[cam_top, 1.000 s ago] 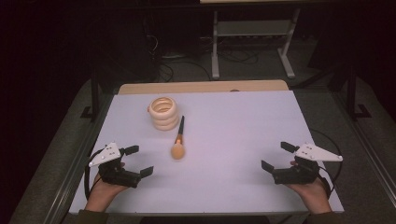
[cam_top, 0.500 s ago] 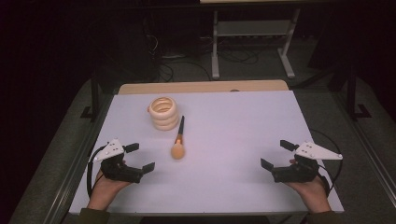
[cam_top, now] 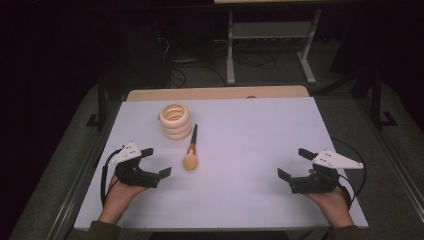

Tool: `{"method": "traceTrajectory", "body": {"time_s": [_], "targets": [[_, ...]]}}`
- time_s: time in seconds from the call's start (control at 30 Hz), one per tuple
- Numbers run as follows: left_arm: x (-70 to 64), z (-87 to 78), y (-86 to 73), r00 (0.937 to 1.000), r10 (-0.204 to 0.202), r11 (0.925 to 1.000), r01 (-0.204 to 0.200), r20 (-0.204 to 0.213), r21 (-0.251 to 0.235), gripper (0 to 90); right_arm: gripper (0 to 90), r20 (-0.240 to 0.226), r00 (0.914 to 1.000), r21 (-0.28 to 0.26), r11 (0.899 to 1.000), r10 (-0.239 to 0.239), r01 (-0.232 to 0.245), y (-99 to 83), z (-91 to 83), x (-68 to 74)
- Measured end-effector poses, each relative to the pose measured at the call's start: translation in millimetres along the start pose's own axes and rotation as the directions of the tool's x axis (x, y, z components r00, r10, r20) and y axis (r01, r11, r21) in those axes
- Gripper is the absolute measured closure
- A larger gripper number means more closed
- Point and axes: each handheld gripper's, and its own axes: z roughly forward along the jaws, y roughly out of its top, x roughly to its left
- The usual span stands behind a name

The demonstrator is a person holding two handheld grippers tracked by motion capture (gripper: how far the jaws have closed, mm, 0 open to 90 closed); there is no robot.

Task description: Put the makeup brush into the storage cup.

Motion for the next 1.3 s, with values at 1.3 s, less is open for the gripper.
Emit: {"method": "traceTrajectory", "body": {"time_s": [1.3], "targets": [[4.8, 38.0, 26.1, 0.9999, -0.002, 1.0, 0.002, -0.01, -0.001, 0.0, 0.0, -0.018, 0.9998, -0.009, 1.0, -0.002, 0.002, 1.3, 3.4, -0.4]]}}
